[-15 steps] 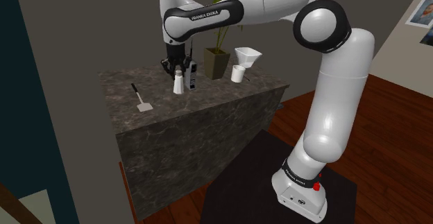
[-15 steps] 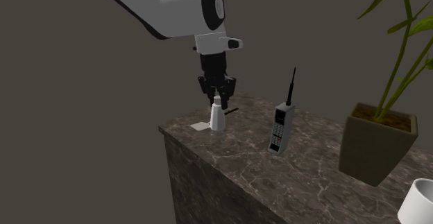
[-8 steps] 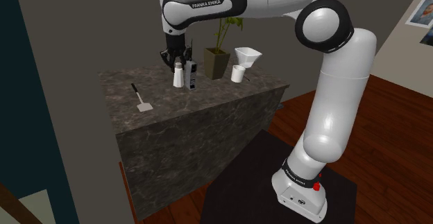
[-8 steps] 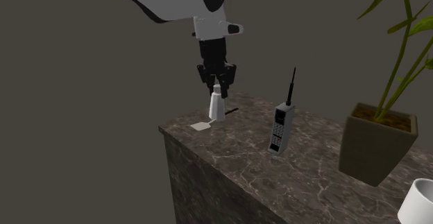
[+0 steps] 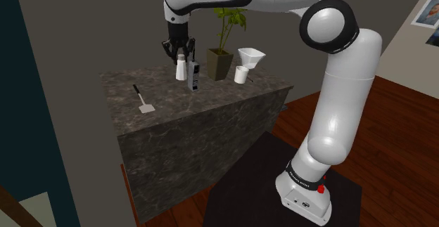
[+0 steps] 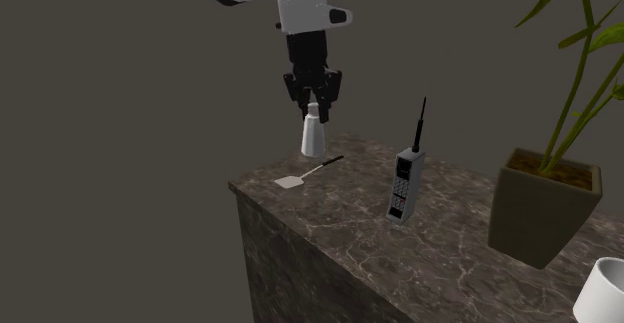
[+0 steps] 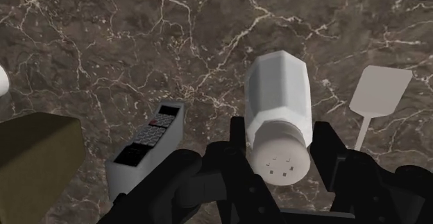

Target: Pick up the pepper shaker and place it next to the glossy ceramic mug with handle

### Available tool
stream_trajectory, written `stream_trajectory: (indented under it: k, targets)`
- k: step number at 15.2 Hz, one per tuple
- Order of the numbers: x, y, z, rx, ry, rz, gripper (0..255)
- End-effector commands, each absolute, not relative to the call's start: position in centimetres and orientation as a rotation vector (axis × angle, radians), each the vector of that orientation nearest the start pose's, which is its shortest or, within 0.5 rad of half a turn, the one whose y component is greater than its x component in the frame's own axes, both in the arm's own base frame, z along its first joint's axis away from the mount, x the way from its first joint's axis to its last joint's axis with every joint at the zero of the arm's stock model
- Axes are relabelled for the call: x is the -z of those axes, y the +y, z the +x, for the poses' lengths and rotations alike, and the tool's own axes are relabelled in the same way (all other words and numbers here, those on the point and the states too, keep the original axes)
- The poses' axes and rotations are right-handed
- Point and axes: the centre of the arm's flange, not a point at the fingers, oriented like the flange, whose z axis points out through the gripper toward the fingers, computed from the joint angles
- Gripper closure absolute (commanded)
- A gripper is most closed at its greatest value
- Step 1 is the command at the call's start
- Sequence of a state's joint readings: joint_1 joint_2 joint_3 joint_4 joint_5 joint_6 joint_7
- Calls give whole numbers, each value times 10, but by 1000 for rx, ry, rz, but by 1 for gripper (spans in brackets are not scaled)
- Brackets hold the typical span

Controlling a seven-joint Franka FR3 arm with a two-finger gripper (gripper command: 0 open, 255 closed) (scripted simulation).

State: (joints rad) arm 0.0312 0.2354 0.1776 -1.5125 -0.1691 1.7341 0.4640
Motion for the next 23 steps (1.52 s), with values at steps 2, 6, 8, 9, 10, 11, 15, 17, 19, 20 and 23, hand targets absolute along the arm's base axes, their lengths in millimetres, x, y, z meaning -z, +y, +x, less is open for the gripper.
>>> stream_trajectory:
  k: [2, 6, 8, 9, 10, 11, 15, 17, 19, 20, 23]
  targets:
    - [-535, 93, 621, 52, 376, -3241, 255]
    - [-535, 41, 610, 52, 376, -3241, 255]
    - [-535, 15, 605, 52, 376, -3241, 255]
    - [-535, 2, 602, 52, 376, -3241, 255]
    - [-535, -11, 600, 52, 376, -3241, 255]
    - [-535, -24, 597, 52, 376, -3241, 255]
    - [-536, -75, 586, 52, 376, -3241, 255]
    - [-536, -101, 581, 52, 376, -3241, 255]
    - [-536, -127, 575, 52, 376, -3241, 255]
    - [-536, -140, 573, 52, 376, -3241, 255]
    - [-536, -179, 565, 52, 376, -3241, 255]
